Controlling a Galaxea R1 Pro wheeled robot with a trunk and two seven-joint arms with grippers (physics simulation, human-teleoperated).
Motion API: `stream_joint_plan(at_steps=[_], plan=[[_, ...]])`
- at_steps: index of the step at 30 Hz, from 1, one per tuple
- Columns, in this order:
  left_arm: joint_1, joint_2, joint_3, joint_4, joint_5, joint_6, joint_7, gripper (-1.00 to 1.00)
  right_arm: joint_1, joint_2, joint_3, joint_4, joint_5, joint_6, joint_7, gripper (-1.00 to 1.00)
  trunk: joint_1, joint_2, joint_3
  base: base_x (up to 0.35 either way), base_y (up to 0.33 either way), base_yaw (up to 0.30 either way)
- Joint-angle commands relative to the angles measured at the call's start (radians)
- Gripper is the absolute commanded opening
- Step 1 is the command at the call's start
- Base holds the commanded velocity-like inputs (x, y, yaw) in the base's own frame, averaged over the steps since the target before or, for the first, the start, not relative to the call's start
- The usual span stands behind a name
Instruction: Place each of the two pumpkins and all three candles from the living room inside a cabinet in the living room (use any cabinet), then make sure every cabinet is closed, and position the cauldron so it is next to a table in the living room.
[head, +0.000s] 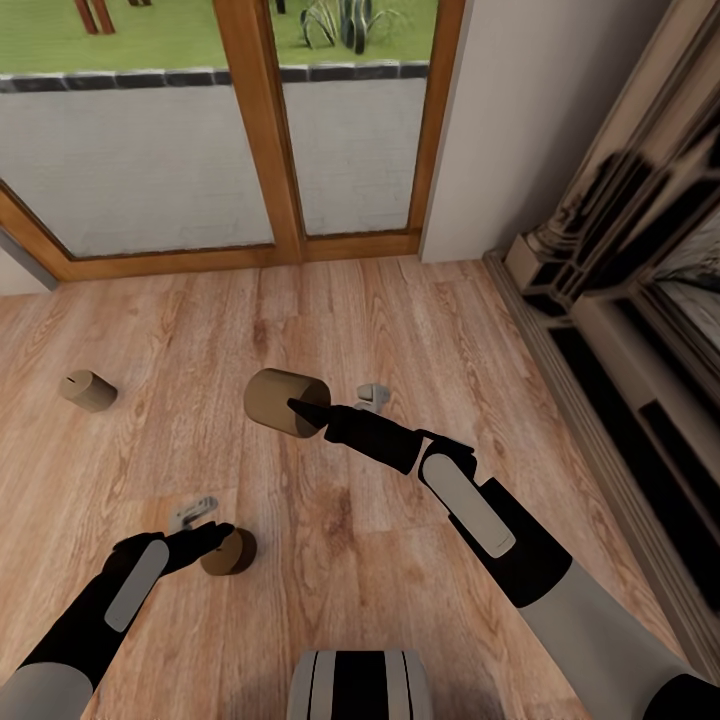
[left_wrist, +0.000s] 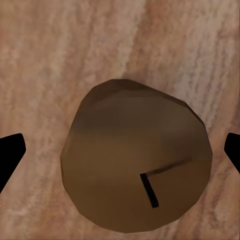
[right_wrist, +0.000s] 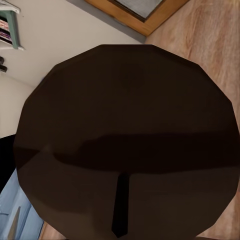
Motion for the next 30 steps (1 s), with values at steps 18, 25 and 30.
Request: stream_joint_plan(at_steps=[18,25,30], plan=[[0.000,0.001,-0.004,0.001,0.011,-0.001,0.009,1.00,-0.001,-0.001,0.002,-0.014,-0.005,0.011,0.062,-1.00,0.002,-0.001,-0.020,0.000,0.000,0.000],[0.000,0.000,-0.004,0.001,0.012,-0.001,0.008,1.00,-0.001,0.000,0.002,-0.010,-0.005,0.010,0.061,-1.00,0.002,-0.001,-0.020,0.000,0.000,0.000],[0.000,0.000,-0.004,0.001,0.012,-0.001,0.006,1.00,-0.001,0.001,0.003,-0.008,-0.005,0.009,0.059,-1.00,0.002,-0.001,-0.020,0.000,0.000,0.000]])
